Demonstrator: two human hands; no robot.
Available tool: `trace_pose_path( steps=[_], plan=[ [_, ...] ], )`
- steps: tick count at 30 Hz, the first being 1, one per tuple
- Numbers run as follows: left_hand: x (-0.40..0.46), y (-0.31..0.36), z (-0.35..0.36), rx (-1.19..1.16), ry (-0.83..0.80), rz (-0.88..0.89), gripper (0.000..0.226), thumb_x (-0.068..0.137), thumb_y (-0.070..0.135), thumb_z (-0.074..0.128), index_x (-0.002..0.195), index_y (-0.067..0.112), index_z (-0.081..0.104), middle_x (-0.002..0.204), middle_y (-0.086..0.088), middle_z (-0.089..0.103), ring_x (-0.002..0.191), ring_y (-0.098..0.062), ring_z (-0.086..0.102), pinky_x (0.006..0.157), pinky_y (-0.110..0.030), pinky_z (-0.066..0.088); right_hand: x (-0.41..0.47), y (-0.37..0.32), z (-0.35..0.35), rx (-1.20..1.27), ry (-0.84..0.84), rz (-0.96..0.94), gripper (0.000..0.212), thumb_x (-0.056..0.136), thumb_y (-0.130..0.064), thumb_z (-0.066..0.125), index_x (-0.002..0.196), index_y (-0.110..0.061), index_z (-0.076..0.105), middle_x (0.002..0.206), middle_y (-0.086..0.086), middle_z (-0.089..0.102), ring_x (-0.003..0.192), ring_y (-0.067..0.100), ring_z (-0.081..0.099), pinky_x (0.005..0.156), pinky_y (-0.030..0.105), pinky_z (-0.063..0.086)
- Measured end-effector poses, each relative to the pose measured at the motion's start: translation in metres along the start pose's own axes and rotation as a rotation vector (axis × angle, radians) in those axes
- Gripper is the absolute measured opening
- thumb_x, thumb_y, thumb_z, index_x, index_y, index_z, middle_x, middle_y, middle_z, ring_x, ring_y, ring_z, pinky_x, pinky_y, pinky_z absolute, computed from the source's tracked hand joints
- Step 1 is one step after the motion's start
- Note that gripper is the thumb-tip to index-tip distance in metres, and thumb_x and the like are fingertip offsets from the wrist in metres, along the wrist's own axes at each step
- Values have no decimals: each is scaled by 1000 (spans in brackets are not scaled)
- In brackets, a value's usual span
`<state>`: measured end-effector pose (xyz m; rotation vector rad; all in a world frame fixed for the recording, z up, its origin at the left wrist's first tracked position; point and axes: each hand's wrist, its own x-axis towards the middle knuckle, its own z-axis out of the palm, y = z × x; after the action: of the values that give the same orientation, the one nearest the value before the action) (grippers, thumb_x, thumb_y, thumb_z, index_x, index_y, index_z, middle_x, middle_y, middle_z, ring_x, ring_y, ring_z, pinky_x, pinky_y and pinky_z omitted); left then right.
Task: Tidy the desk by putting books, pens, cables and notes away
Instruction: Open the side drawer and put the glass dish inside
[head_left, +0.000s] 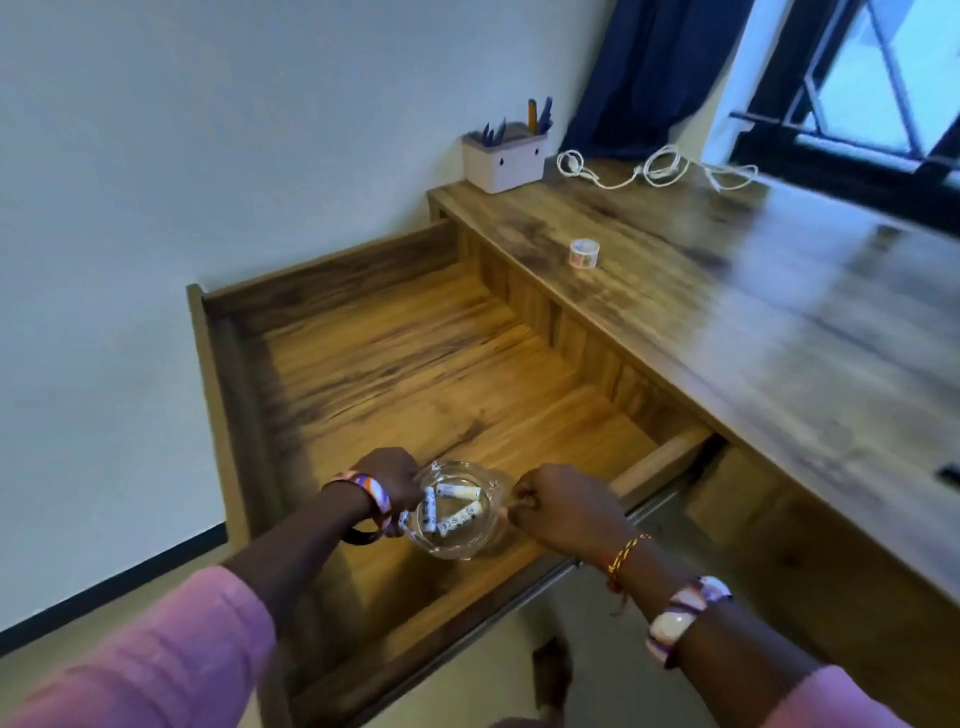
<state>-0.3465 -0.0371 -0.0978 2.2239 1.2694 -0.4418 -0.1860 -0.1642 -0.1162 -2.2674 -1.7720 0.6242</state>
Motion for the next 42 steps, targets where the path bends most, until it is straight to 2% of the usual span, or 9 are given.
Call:
trace_pose_path(
  steps=[5, 11, 16, 19, 22, 26, 28, 36, 42],
  plan=[
    [-18, -35, 17, 209, -21, 4, 28, 88, 14, 48, 108, 3, 65, 111, -17, 66, 105, -31, 61, 82, -30, 48, -27, -26, 17, -307, 124, -105, 38, 98, -34, 30, 88, -16, 62, 93, 8, 69, 93, 27, 61, 92, 36, 29],
    [-26, -54, 27, 410, -90, 14, 27, 85, 11, 50, 104, 4, 68, 108, -15, 68, 97, -28, 64, 86, -35, 51, -27, -29, 18, -384, 99, -84, 36, 99, -30, 28, 65, -21, 36, 91, 6, 68, 92, 24, 60, 87, 38, 27],
    [-33, -53, 27, 576, -118, -46, 26, 78, 16, 65, 101, 5, 67, 107, -12, 69, 96, -26, 66, 82, -36, 56, -27, -29, 19, -419, 100, -88, 32, 99, -30, 27, 87, -20, 55, 89, 6, 66, 90, 24, 60, 86, 38, 27],
    [-38, -43, 23, 676, -175, -59, 38, 82, 17, 64, 117, 3, 59, 121, -12, 63, 109, -27, 61, 86, -36, 51, -28, -29, 20, -423, 98, -104, 36, 100, -31, 25, 95, -16, 57, 85, 6, 64, 88, 25, 60, 85, 39, 28],
    [-34, -29, 11, 749, -193, -59, 49, 82, 36, 66, 120, 7, 58, 123, -8, 62, 111, -26, 60, 80, -34, 49, -27, -28, 17, -423, 51, -124, 36, 100, -31, 26, 99, -15, 57, 90, 7, 66, 87, 26, 60, 85, 39, 28],
    [-4, 2, -23, 624, -72, 17, 43, 83, 43, 62, 106, 6, 64, 108, -9, 65, 104, -27, 62, 84, -33, 51, -21, -23, 2, -314, -121, -145, 34, 99, -35, 33, 107, -14, 59, 102, 10, 67, 95, 30, 62, 88, 42, 34],
    [16, 29, -46, 551, 14, 86, 45, 85, 44, 59, 111, 8, 63, 110, -9, 64, 107, -26, 60, 88, -33, 48, -15, -18, -15, -170, -168, -116, 34, 95, -38, 40, 120, -21, 56, 118, 9, 62, 108, 29, 58, 92, 39, 42],
    [137, 172, -107, 71, 385, 406, 59, 88, 39, 56, 140, 22, 36, 138, -12, 45, 125, -29, 44, 100, -34, 37, 34, 84, -115, -121, 275, -53, 28, 90, -34, 40, 109, -26, 59, 111, -1, 63, 105, 20, 58, 86, 32, 45],
    [233, 226, -118, 67, 382, 289, 82, 84, 41, 61, 148, 28, 11, 155, -21, 7, 140, -40, 22, 107, -46, 32, 44, 151, -120, -186, 397, 70, 43, 81, -39, 42, 120, -30, 56, 128, -8, 58, 120, 17, 53, 96, 35, 42]
  ],
)
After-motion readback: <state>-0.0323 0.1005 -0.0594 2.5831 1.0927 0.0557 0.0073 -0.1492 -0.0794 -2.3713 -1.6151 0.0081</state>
